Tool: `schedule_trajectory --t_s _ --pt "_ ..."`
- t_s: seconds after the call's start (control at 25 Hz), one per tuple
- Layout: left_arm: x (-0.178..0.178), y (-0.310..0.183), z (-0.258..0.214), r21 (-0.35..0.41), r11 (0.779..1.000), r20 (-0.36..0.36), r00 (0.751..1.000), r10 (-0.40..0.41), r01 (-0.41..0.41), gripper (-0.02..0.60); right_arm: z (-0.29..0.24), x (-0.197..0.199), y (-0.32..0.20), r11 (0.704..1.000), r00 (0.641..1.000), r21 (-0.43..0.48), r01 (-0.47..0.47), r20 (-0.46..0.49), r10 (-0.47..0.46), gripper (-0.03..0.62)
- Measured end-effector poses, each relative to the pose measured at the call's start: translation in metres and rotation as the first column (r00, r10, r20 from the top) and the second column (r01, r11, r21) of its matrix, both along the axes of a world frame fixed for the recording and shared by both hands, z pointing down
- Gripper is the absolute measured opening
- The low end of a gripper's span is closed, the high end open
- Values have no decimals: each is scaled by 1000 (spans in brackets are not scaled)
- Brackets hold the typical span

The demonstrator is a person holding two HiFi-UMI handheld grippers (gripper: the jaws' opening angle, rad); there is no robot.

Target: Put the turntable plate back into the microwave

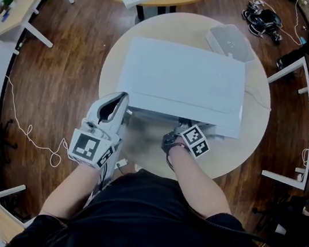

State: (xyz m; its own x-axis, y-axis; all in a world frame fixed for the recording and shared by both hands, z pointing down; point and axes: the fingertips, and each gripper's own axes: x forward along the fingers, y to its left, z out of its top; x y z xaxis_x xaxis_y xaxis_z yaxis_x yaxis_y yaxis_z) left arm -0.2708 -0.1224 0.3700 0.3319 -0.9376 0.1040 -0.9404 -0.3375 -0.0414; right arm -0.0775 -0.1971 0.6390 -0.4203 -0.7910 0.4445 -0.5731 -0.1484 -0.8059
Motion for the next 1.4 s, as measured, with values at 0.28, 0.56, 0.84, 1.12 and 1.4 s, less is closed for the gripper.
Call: schedule_trajectory --t_s 0.28,0.56,0.84,1.12,1.4 --pt "18 8 4 -4 999 20 999 33 -33 4 -22 3 27 963 957 133 232 -207 -202 120" --pt "22 15 26 -60 998 -22 1000 21 -23 3 -83 -5 48 829 849 321 458 -434 -301 120" --pt "39 21 45 -98 994 -39 998 39 -43 3 -135 -18 80 639 711 437 634 -654 -259 120" --pt "58 28 52 -118 991 -48 997 55 -60 3 -168 0 94 572 666 474 669 -724 -179 120" --pt "72 37 71 -155 985 -80 994 68 -80 3 -153 21 104 610 623 411 678 -762 -179 2"
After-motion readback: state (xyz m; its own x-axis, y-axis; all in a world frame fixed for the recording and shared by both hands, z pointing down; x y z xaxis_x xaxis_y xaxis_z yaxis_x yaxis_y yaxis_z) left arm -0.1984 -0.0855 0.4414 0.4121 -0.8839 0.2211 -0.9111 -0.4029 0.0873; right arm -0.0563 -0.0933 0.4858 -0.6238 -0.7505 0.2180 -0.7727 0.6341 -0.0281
